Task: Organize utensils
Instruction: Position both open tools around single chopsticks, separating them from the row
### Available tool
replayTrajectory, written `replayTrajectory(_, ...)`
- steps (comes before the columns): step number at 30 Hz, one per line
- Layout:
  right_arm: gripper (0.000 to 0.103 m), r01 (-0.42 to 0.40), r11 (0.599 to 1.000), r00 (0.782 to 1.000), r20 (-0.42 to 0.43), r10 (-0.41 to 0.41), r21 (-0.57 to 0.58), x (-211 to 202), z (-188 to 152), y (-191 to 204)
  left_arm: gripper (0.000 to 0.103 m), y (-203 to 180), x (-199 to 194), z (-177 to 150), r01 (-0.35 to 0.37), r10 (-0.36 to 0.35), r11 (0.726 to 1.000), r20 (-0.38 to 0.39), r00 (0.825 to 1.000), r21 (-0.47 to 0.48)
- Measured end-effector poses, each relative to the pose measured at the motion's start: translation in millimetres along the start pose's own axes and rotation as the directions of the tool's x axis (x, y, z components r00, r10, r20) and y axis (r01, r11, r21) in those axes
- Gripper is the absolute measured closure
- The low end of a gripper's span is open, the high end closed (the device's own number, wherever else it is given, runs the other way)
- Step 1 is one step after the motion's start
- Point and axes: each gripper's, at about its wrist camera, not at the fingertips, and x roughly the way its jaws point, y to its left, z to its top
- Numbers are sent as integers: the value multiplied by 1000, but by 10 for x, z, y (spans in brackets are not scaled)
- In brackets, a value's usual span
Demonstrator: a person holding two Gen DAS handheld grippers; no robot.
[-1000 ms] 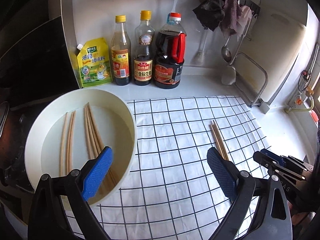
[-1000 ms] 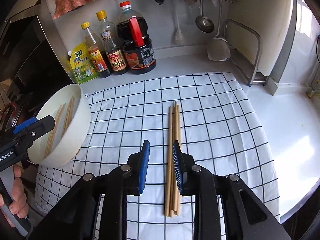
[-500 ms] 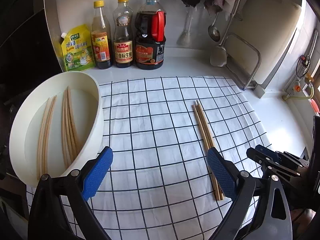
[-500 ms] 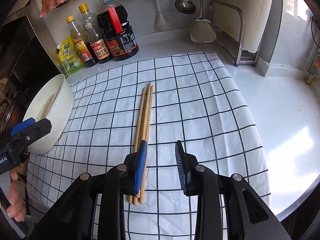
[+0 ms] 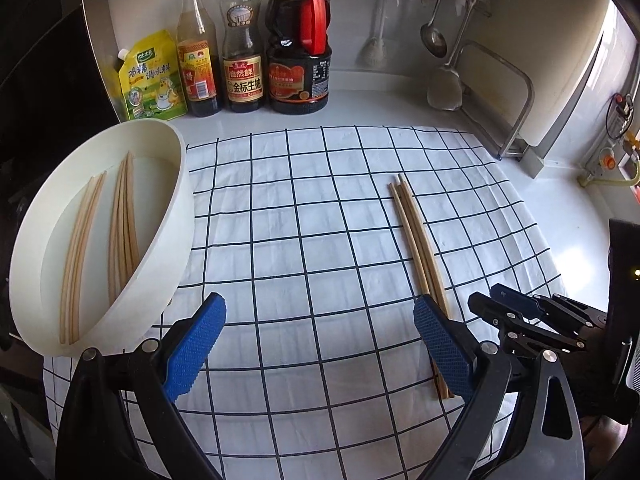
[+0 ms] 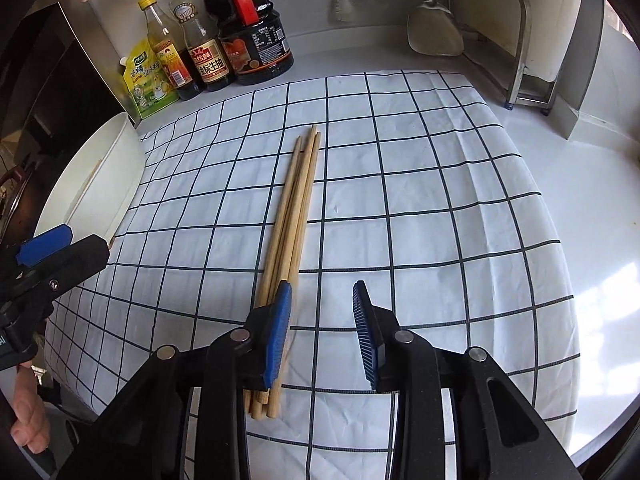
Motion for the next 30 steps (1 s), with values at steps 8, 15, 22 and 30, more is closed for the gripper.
replayTrajectory(8, 72, 28, 999, 999, -36, -29, -25, 169, 36, 40, 10, 33, 55, -16, -11, 11, 1000, -14, 1000, -12)
replayTrajectory(15, 72, 27, 998, 998, -51, -30, -48, 233, 17, 108, 10, 89, 113, -11, -22, 22, 999, -19, 1000, -24)
replayTrajectory(22, 72, 45, 997, 997, -56, -48, -55, 279, 20, 154, 10, 96, 180, -24, -24, 23, 999, -26, 999, -30)
replayTrajectory(30, 72, 80, 993, 995, -48, -84, -83, 280, 50, 63, 10, -22, 298, -4, -11, 10, 1000, -31, 999, -16)
